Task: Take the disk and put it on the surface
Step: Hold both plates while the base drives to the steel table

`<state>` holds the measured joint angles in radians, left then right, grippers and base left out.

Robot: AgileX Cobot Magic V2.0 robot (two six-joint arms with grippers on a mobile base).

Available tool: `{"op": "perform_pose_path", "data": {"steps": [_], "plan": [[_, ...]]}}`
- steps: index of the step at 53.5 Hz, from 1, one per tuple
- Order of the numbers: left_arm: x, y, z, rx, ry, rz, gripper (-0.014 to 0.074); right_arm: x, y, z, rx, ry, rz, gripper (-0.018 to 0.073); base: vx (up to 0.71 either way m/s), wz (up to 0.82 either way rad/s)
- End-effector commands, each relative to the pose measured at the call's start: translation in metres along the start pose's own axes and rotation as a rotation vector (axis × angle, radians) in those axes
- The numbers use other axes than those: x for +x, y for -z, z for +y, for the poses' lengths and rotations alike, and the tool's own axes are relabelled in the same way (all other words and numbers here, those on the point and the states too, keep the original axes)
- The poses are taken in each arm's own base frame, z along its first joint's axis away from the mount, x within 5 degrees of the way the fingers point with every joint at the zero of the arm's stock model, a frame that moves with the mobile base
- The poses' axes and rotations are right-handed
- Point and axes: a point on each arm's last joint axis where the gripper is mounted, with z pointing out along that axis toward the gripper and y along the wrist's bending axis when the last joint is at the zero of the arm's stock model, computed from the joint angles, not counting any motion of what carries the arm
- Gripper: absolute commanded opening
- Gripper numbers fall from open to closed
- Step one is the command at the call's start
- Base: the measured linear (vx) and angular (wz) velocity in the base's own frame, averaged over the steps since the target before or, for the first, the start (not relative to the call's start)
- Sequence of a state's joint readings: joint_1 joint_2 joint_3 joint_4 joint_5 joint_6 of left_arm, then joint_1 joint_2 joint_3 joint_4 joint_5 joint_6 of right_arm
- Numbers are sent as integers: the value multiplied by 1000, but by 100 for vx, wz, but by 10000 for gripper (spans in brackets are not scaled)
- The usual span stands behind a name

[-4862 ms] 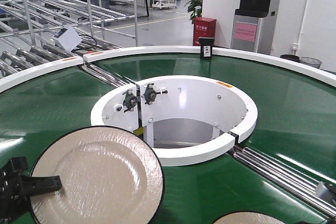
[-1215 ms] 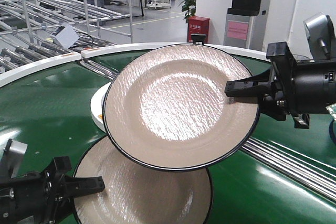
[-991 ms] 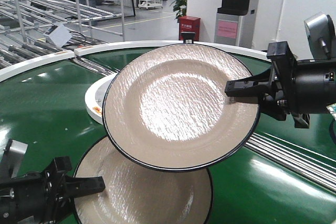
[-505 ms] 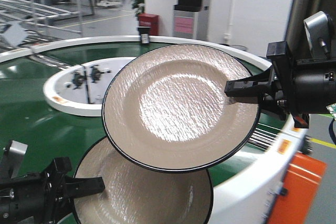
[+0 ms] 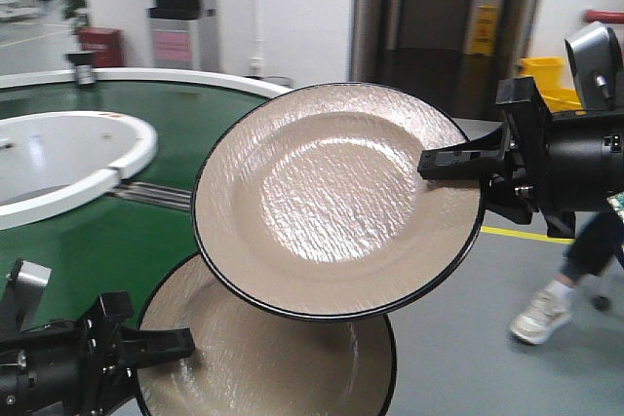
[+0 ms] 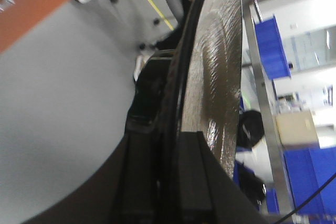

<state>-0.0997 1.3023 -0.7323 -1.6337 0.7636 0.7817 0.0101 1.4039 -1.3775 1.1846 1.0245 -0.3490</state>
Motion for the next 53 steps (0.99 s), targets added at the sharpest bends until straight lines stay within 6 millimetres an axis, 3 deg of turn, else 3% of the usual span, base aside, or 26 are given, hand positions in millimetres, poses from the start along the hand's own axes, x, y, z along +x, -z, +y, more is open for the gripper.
{"op": "perform_pose_path", "data": {"steps": [1, 25, 53], "plan": [[-6, 8, -28, 155, 43, -36, 0, -9, 14, 29, -114, -14, -111, -8, -10, -68], [-6, 8, -28, 155, 43, -36, 0, -9, 14, 29, -114, -14, -109, -8, -2, -64], [-6, 8, -28, 155, 43, -36, 1, -9, 14, 30, -116, -14, -106, -8, 14, -43]]}}
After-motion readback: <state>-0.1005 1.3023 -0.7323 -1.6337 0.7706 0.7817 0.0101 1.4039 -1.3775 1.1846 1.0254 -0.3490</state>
